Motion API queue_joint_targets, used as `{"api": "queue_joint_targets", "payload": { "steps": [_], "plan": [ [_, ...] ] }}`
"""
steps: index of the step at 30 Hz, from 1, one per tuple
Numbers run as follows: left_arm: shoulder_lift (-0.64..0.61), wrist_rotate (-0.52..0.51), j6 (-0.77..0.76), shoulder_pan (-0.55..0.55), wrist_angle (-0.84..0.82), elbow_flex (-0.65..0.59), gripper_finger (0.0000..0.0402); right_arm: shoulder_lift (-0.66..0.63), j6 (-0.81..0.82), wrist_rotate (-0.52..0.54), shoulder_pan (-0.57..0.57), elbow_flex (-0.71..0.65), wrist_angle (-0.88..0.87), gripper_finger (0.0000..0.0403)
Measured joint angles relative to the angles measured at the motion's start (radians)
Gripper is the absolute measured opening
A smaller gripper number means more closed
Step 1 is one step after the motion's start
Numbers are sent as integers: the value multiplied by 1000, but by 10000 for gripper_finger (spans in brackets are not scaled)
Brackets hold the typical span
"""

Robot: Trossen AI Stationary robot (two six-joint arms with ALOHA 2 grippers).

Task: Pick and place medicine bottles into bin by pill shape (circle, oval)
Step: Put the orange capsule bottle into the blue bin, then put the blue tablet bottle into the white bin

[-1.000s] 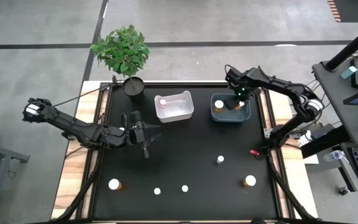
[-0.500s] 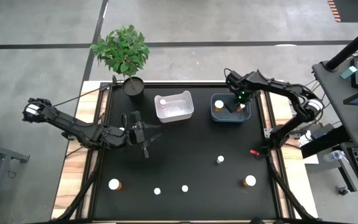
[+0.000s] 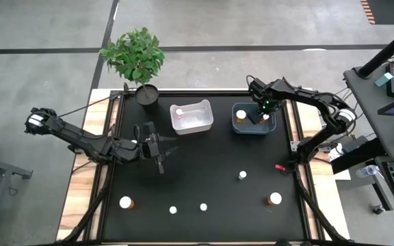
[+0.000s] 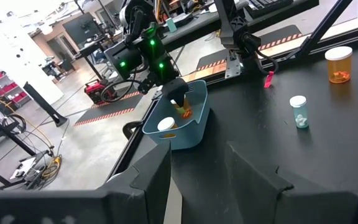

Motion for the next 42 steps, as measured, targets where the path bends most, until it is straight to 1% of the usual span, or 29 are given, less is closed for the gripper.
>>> {"api": "queue_joint_targets", "payload": {
  "steps": [6, 15, 22, 28, 33, 38, 42],
  "plan": [
    [0, 0, 0, 0, 0, 0, 136, 0, 3, 0, 0, 28, -31, 269],
    [0, 0, -1, 0, 0, 0, 136, -7, 30, 0, 14, 108, -130, 257],
    [0, 0, -17, 0, 0, 0, 136, -85, 76, -2, 80, 128, -145, 247],
    [0, 0, -19, 0, 0, 0, 136, -199, 146, -1, 174, 123, -142, 246],
    [0, 0, -21, 0, 0, 0, 136, -292, 206, -1, 282, 103, -112, 246],
    [0, 0, -42, 0, 0, 0, 136, -374, 253, 1, 396, 58, -24, 239],
    [0, 0, -44, 0, 0, 0, 136, -427, 257, 42, 497, 15, 59, 235]
  ]
}}
